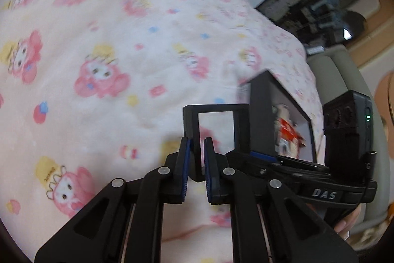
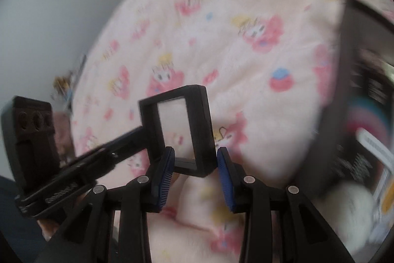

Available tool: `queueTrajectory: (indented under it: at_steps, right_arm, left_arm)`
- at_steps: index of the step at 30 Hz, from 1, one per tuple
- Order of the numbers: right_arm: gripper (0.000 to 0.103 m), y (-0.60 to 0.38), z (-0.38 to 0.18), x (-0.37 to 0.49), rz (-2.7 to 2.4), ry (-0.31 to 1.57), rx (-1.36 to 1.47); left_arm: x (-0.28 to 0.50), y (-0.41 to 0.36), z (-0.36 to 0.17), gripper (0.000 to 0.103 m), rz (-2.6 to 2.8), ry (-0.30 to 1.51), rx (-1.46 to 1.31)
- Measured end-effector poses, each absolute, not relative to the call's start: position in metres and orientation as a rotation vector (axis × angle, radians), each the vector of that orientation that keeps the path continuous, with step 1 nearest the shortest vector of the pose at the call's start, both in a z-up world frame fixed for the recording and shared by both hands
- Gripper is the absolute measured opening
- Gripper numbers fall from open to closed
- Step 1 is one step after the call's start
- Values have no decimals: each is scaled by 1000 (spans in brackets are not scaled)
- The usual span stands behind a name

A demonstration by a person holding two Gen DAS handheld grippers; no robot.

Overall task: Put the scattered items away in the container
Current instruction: 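Carry the black frame with the left gripper and lower it into the box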

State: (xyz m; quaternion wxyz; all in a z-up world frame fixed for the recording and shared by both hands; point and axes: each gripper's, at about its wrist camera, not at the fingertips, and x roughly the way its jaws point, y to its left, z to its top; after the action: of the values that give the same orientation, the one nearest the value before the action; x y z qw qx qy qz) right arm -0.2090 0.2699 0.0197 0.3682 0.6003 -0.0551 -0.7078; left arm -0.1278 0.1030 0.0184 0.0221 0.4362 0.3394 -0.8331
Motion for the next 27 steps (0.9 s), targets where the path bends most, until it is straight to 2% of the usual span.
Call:
queueTrajectory:
  at_steps: [4,9,12,17,27]
  right_arm:
    - [33,308,56,-202,-1941,-184,1431]
    - [33,369,59,-185,-2008,-265,1430]
    - [34,406,47,-175,-2066,-299,1456]
    - [34,476,32,-177,-2182,-399,1521]
    - [31,527,14,-198,-2292,-380,1559]
  left_arm:
    - [-142,139,47,8,-2682,961,1352]
    - [-168,194,58,9,-2813,954,1453]
    - [-198,235,51,13,-2827,971,1600]
    - [-235,309,39,13,-2873,787,1769]
    - [-266,369,-16,12,-2749,633,2014]
